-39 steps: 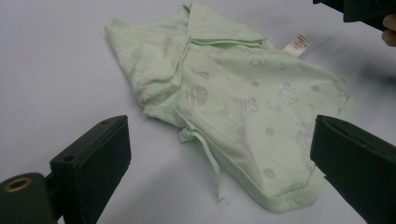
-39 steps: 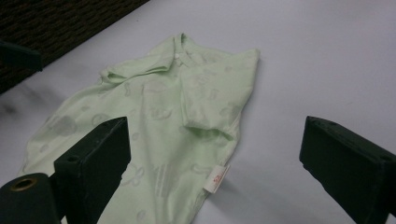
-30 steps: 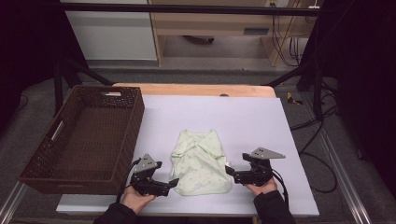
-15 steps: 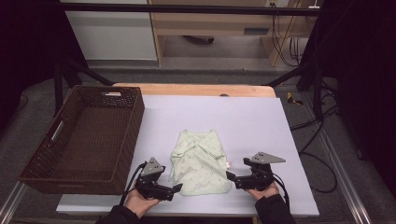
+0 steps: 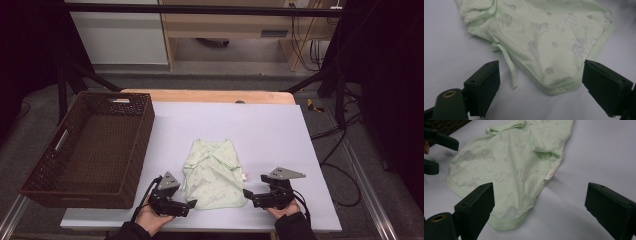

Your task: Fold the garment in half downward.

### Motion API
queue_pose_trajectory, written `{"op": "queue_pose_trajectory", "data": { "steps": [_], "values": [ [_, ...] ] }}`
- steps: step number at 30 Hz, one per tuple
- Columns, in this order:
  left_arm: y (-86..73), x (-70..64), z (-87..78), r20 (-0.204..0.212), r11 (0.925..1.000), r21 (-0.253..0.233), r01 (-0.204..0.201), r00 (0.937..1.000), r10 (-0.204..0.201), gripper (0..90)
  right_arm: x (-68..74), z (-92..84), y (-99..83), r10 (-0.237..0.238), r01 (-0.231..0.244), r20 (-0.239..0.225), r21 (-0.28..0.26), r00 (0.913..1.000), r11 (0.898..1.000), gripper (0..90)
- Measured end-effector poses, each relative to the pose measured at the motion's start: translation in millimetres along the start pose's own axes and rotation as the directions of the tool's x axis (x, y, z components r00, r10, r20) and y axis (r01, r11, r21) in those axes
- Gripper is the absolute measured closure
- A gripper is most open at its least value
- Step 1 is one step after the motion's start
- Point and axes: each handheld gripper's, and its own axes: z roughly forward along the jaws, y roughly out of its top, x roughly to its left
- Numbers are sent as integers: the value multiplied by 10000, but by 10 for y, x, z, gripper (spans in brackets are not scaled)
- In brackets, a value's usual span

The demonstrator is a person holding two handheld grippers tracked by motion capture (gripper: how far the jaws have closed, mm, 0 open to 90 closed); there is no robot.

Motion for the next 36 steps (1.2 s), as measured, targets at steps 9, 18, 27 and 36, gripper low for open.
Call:
{"op": "queue_pose_trajectory", "data": {
  "steps": [9,18,27,36],
  "values": [
    [-2,-28,3,-170,9996,236,165,9997,-161,289,24,50,8,-28,20,178,431,9998,9991,176],
    [-1,-18,2,-34,9986,281,450,9990,-449,489,14,73,-1,-54,41,236,573,9997,9983,350],
    [-12,-31,24,-223,9963,346,786,9967,-779,653,25,124,-8,24,-78,512,1068,9987,9943,544],
    [-18,-29,36,-514,9937,376,1059,9933,-1040,853,152,193,-12,-533,410,863,1387,9948,9895,745]
  ]
}}
